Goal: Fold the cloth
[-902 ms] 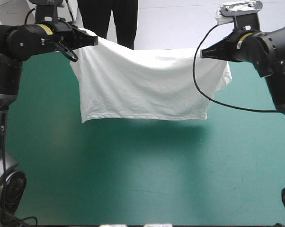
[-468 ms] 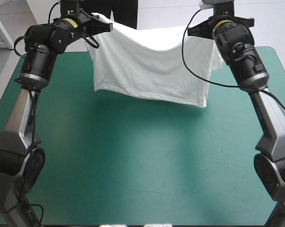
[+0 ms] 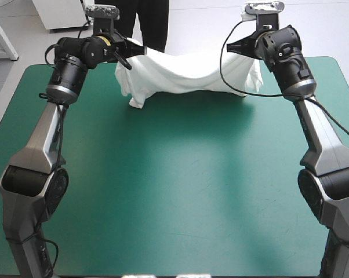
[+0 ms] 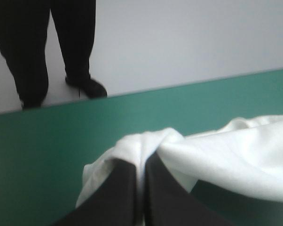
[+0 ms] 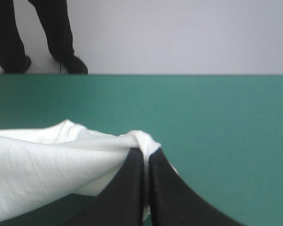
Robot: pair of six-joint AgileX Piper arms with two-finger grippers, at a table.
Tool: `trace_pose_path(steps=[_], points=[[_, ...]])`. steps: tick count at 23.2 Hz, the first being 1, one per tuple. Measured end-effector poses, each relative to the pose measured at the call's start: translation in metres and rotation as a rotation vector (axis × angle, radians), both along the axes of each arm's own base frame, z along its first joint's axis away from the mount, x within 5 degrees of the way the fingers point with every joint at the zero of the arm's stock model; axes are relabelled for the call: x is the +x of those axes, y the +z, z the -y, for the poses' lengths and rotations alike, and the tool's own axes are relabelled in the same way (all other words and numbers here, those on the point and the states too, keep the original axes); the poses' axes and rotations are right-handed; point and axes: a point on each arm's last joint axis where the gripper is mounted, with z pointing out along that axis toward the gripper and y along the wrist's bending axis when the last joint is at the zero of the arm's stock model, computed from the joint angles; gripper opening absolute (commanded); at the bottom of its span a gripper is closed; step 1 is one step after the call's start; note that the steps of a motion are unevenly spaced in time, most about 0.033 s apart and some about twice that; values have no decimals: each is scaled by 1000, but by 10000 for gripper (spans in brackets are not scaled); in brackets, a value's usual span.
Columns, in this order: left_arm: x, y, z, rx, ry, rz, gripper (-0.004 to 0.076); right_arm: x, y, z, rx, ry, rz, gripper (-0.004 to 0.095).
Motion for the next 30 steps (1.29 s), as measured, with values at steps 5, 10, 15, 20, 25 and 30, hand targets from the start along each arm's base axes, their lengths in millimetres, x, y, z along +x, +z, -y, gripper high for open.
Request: trace_pose_path(steps=[5, 10, 15, 20, 25, 30], points=[[18, -63, 5, 43, 11, -258, -10, 12, -57, 4, 8, 35, -278, -17], [-7, -87, 1, 64, 22, -345, -10, -20, -135, 10, -42, 68, -482, -17], [-86, -104, 6, 50, -19, -336, -10, -89, -145, 25, -35, 100, -469, -17], [-153, -126, -4, 60, -27, -419, -10, -127, -172, 30, -11, 112, -582, -17], [-199, -146, -14, 60, -16, -490, -10, -160, -189, 36, 9, 109, -640, -17], [-235, -163, -20, 61, -20, -544, -10, -192, -200, 42, 32, 113, -683, -17]])
